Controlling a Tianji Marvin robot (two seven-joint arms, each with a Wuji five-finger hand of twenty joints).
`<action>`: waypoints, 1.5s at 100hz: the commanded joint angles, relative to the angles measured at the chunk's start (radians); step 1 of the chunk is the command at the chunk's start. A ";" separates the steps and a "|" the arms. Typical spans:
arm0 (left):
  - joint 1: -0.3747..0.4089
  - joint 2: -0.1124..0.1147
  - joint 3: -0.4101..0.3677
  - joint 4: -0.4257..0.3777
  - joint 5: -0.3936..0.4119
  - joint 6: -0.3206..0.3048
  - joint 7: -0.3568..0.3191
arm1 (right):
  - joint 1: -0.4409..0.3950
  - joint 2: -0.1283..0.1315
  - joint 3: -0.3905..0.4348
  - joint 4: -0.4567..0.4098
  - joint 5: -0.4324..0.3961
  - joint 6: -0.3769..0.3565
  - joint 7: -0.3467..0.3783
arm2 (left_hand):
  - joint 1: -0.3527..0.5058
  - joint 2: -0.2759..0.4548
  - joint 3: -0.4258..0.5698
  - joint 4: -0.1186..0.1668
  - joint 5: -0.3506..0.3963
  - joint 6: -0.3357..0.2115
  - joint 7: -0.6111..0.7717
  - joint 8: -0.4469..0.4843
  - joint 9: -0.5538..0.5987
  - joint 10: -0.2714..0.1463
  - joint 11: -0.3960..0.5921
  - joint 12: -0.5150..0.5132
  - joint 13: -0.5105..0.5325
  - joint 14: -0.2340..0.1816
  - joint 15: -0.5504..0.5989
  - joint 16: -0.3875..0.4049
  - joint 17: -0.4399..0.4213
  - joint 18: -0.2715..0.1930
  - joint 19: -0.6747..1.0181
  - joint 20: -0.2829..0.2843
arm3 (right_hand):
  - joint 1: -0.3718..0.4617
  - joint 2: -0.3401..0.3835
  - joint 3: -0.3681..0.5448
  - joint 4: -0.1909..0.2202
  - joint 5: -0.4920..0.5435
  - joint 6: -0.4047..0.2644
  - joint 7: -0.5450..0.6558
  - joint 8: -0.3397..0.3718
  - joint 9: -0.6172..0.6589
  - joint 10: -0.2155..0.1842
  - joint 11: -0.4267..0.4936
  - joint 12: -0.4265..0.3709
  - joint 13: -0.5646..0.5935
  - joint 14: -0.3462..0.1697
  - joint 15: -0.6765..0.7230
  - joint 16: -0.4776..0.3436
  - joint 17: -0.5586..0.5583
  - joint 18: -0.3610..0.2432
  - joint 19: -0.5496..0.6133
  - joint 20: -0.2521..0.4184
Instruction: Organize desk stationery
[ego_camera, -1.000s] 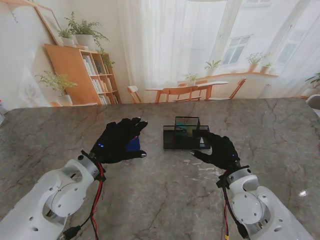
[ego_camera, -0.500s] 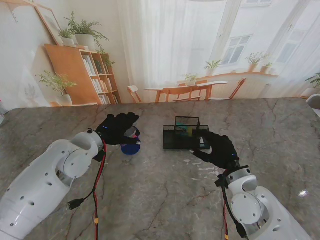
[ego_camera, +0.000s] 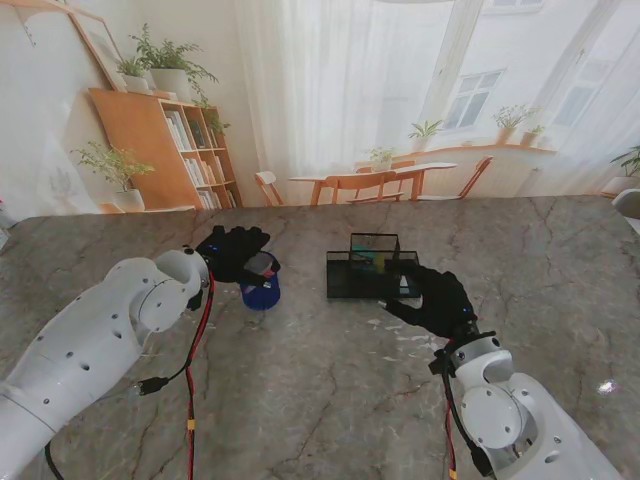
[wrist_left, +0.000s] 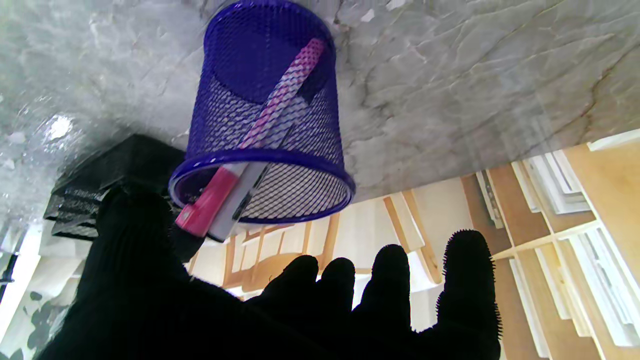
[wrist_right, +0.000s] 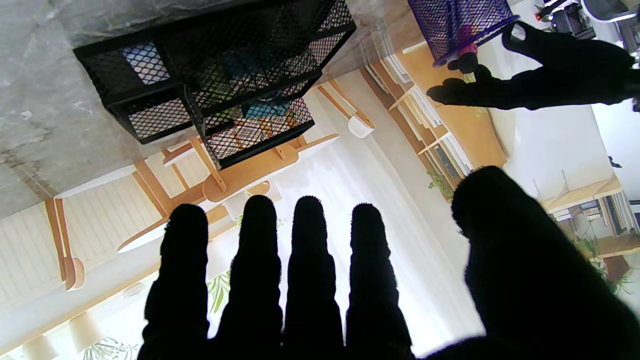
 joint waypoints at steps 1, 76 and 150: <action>-0.010 -0.002 0.013 0.024 -0.031 0.006 0.003 | 0.001 -0.001 -0.003 0.004 0.000 0.003 0.015 | -0.031 -0.004 0.006 0.067 -0.035 0.061 -0.019 -0.003 -0.012 0.012 0.003 0.022 -0.015 0.018 0.016 0.013 -0.009 0.058 0.026 -0.013 | 0.006 0.023 -0.017 0.026 0.010 -0.004 0.013 0.023 0.011 0.000 0.011 0.018 0.009 -0.019 0.007 0.015 0.005 0.012 0.017 0.020; -0.055 -0.019 0.109 0.169 -0.093 -0.025 0.119 | 0.015 -0.004 -0.018 0.016 0.013 0.029 0.012 | 0.242 -0.022 0.016 0.081 0.048 -0.064 0.186 0.444 0.219 -0.081 0.277 0.453 0.279 -0.060 0.410 0.440 0.359 -0.192 0.475 0.192 | 0.021 0.050 -0.040 0.029 0.025 0.007 0.020 0.025 0.023 0.008 0.025 0.029 0.015 -0.012 0.027 0.021 0.009 0.018 0.034 0.033; 0.254 0.023 -0.267 -0.101 0.138 -0.137 0.058 | 0.015 -0.007 -0.022 0.018 0.021 0.027 0.001 | 0.381 -0.054 0.027 0.090 0.168 -0.128 0.501 0.613 0.340 -0.137 0.600 0.528 0.505 -0.178 0.615 0.563 0.656 -0.456 0.517 0.139 | 0.021 0.072 -0.053 0.031 0.031 0.014 0.022 0.025 0.028 0.014 0.027 0.031 0.017 -0.007 0.033 0.023 0.007 0.020 0.040 0.035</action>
